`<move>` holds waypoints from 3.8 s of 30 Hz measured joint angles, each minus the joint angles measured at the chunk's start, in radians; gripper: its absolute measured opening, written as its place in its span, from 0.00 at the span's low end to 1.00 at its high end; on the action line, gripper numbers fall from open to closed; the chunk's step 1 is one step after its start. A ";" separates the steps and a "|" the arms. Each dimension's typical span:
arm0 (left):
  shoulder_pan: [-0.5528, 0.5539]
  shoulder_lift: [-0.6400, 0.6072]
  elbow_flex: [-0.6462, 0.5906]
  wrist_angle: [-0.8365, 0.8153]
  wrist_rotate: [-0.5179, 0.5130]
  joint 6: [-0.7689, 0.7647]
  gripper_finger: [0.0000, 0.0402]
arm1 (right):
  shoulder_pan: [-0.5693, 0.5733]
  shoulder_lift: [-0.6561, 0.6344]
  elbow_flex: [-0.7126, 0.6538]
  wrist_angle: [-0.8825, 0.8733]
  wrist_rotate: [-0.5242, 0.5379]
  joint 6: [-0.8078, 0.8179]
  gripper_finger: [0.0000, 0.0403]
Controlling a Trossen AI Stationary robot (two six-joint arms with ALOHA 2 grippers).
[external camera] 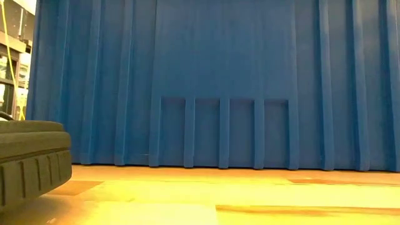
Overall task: Pick and place slides into bin
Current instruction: Put the bottom black slipper into the blue bin
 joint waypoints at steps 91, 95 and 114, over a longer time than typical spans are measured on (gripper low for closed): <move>0.014 0.356 0.396 -0.116 -0.192 -0.298 0.00 | -0.004 0.027 0.000 -0.120 0.270 0.104 0.55; 0.019 0.354 0.504 -0.171 -0.278 -0.202 0.00 | -0.004 0.027 0.000 -0.135 0.266 0.156 0.55; 0.295 0.312 0.886 -0.295 -0.493 0.467 0.00 | 0.023 0.148 0.000 -0.148 0.108 0.202 0.54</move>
